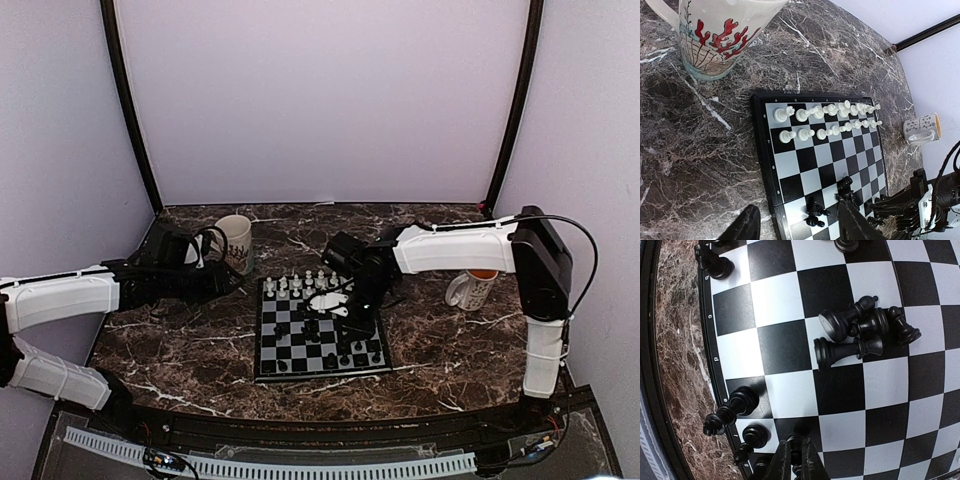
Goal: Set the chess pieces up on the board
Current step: Place the pawn at c7.
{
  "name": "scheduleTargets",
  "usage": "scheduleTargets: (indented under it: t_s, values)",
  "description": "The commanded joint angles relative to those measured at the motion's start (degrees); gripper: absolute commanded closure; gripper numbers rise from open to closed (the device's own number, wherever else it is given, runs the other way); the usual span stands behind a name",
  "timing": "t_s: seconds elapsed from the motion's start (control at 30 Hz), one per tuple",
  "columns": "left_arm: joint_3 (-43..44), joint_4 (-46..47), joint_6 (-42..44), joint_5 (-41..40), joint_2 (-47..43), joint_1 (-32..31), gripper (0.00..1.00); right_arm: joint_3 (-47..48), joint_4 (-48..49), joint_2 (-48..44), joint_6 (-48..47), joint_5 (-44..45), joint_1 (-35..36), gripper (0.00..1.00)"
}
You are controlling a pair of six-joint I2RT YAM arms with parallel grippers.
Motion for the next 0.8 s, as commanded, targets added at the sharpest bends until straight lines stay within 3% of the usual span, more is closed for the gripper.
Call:
scheduleTargets:
  t_s: [0.0, 0.37, 0.77]
  values:
    - [1.4, 0.4, 0.6, 0.3, 0.2, 0.1, 0.45, -0.4, 0.9, 0.9, -0.5, 0.4, 0.6, 0.94]
    - [1.2, 0.5, 0.3, 0.4, 0.1, 0.1, 0.45, -0.3, 0.7, 1.8, -0.8, 0.5, 1.0, 0.92]
    - [1.0, 0.7, 0.5, 0.6, 0.6, 0.1, 0.45, 2.1, -1.9, 0.9, -0.9, -0.5, 0.9, 0.82]
